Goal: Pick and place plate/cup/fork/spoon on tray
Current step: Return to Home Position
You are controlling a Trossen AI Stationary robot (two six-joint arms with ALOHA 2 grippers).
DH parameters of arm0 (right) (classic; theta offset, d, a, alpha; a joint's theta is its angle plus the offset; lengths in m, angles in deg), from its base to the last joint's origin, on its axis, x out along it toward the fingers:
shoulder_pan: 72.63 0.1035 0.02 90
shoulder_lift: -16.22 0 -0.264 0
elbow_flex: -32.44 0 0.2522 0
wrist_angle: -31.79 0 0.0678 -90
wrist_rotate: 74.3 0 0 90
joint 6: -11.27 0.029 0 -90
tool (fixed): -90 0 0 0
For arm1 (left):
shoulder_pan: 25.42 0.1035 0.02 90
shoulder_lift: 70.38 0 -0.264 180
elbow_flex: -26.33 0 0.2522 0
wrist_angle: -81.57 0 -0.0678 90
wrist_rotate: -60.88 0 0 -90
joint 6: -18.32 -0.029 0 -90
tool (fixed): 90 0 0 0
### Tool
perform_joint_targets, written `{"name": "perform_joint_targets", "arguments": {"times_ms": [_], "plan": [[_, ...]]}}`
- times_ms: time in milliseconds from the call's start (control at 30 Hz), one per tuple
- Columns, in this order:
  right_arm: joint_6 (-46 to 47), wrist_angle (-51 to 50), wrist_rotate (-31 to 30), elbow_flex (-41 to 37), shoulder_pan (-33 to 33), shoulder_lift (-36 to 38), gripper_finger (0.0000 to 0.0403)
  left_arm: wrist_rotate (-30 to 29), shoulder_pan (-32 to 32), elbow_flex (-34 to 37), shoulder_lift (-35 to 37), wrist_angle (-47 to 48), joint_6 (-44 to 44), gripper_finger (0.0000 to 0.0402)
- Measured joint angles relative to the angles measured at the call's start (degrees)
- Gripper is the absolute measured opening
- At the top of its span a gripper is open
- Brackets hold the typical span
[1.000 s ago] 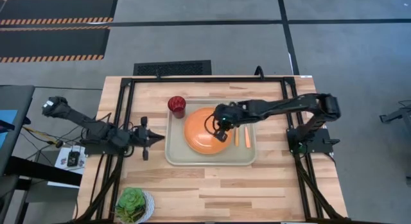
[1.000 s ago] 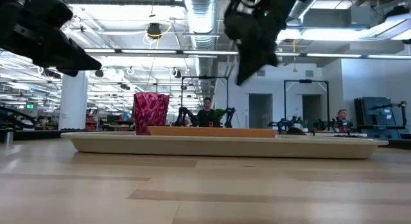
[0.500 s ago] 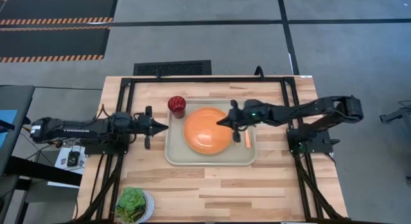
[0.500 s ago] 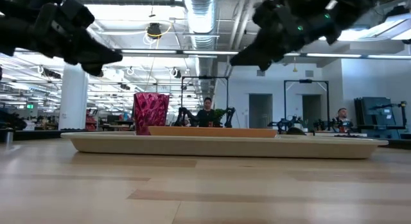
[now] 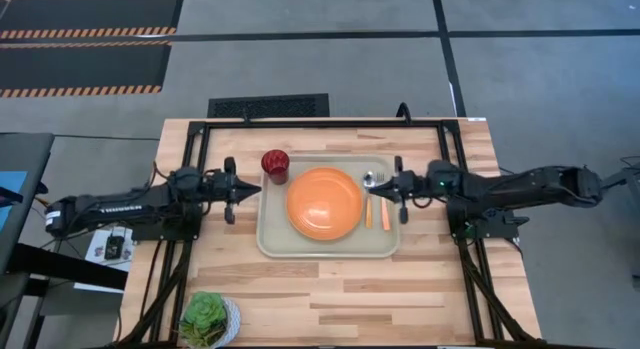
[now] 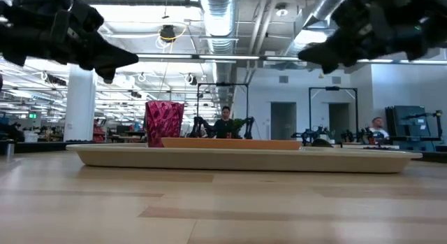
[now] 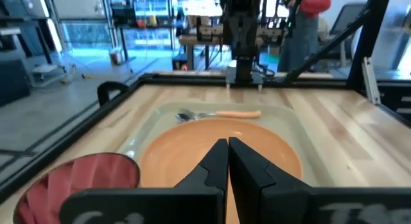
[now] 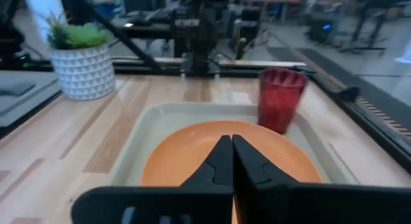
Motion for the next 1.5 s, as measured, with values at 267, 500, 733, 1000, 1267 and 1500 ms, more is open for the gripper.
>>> {"name": "perform_joint_targets", "arguments": {"times_ms": [267,500,733,1000,1267,1500], "plan": [[3.57,8.83,-6.32,-13.44,0.09,11.78,0.0008,2.63,4.39,4.82,2.31,-5.29,2.05,0.0],[2.88,0.74,-7.29,-16.47,-1.08,23.85,0.0008,3.02,5.04,4.82,7.2,-2.67,2.59,0.0],[2.25,-12.66,-5.16,-16.47,-3.48,37.37,0.0008,1.81,5.03,4.82,18.19,8.45,2.46,0.0],[2.35,-25.07,-2.9,-16.51,-6.98,52.57,0.0004,0.9,5.01,4.84,25.78,13.55,2.8,0.0],[3.2,-25.18,-2.63,-16.54,-8.28,52.71,0.0005,-0.23,4.94,4.87,26.26,13.83,2.44,0.0],[4.4,-25.96,-4.15,-16.55,-10.14,52.45,0.0012,-0.9,4.94,4.89,26.15,13.65,2.79,0.0]]}}
